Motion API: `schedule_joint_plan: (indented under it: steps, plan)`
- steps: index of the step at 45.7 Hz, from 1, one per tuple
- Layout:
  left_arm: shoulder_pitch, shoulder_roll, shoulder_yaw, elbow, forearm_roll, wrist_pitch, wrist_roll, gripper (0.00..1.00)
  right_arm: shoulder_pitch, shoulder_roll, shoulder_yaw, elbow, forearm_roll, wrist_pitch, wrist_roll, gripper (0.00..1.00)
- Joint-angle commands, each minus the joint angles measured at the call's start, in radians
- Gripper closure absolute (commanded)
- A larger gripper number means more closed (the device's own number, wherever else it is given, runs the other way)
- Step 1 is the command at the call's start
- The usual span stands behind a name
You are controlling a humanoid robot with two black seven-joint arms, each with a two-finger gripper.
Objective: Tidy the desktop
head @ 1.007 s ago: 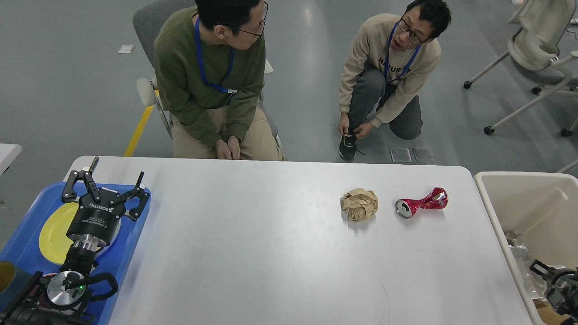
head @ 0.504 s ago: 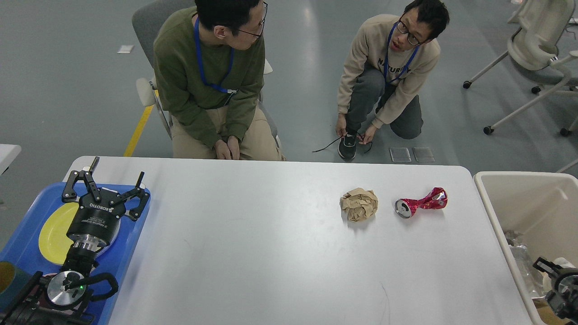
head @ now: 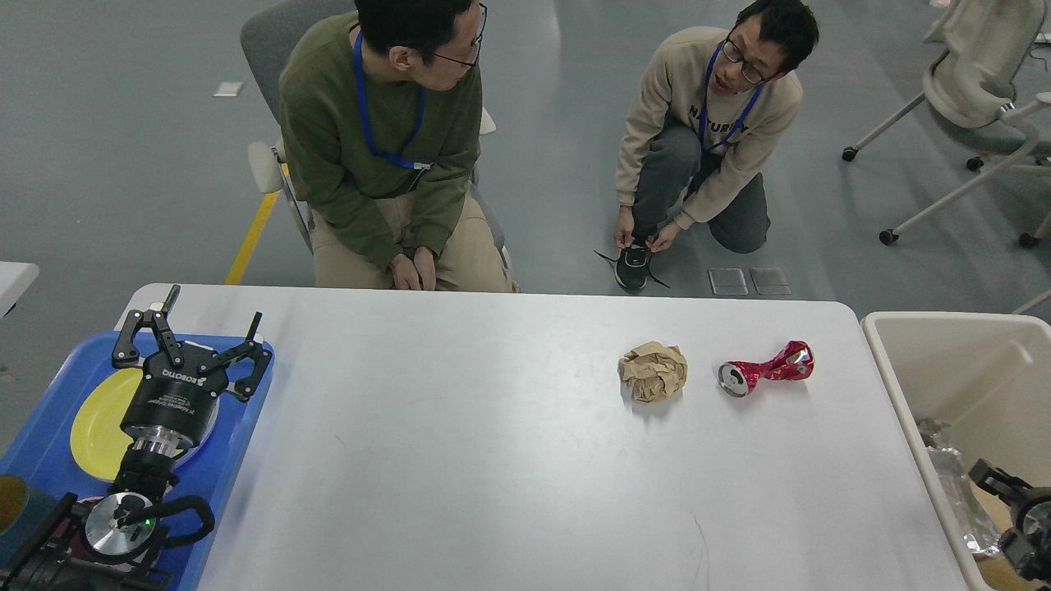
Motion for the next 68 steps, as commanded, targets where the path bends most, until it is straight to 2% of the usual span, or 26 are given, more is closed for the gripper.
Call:
schedule_joint_plan:
  steps: [1, 8, 15, 24, 30, 36, 45, 50, 54, 63, 68]
  plan:
    - [0.001, -0.001, -0.001, 0.0, 0.0, 0.0, 0.0, 0.04, 0.031, -0.014, -0.018, 0.039, -0.015, 0.011, -0.002, 0.0]
    - [0.0, 0.0, -0.001, 0.0, 0.0, -0.002, 0.0, 0.04, 0.192, -0.103, -0.111, 0.18, -0.03, 0.092, -0.005, 0.0]
    - [0.0, -0.001, -0.001, 0.0, 0.0, -0.002, 0.0, 0.04, 0.42, -0.115, -0.269, 0.35, -0.05, 0.172, -0.009, 0.0]
    - [0.0, -0.001, 0.0, 0.0, 0.0, -0.002, 0.0, 0.04, 0.825, -0.135, -0.495, 0.737, -0.048, 0.258, -0.011, 0.0]
    - [0.0, -0.001, 0.0, 0.0, 0.0, -0.002, 0.0, 0.04, 1.061, -0.123, -0.576, 0.941, -0.045, 0.325, -0.012, 0.0]
    - [0.0, -0.001, 0.0, 0.0, 0.0, -0.002, 0.0, 0.04, 1.242, -0.06, -0.618, 1.027, -0.044, 0.477, -0.012, 0.0]
    - [0.0, -0.001, 0.0, 0.0, 0.0, 0.0, 0.0, 0.04, 1.439, 0.072, -0.641, 1.05, -0.044, 0.793, -0.012, 0.0]
    - [0.001, -0.001, 0.0, 0.0, 0.0, -0.002, 0.0, 0.04, 1.558, 0.11, -0.632, 1.119, -0.044, 0.893, -0.011, 0.0]
    - [0.001, -0.001, 0.0, 0.0, 0.0, 0.0, 0.0, 0.04, 1.635, 0.146, -0.622, 1.209, -0.041, 0.917, -0.011, 0.0]
    - [0.001, -0.001, 0.0, 0.0, 0.0, 0.0, 0.0, 0.04, 1.868, 0.15, -0.498, 1.511, -0.044, 0.897, -0.012, 0.0]
    - [0.001, -0.001, 0.0, 0.0, 0.0, 0.0, 0.0, 0.04, 1.919, 0.161, -0.452, 1.582, -0.039, 0.877, -0.012, 0.0]
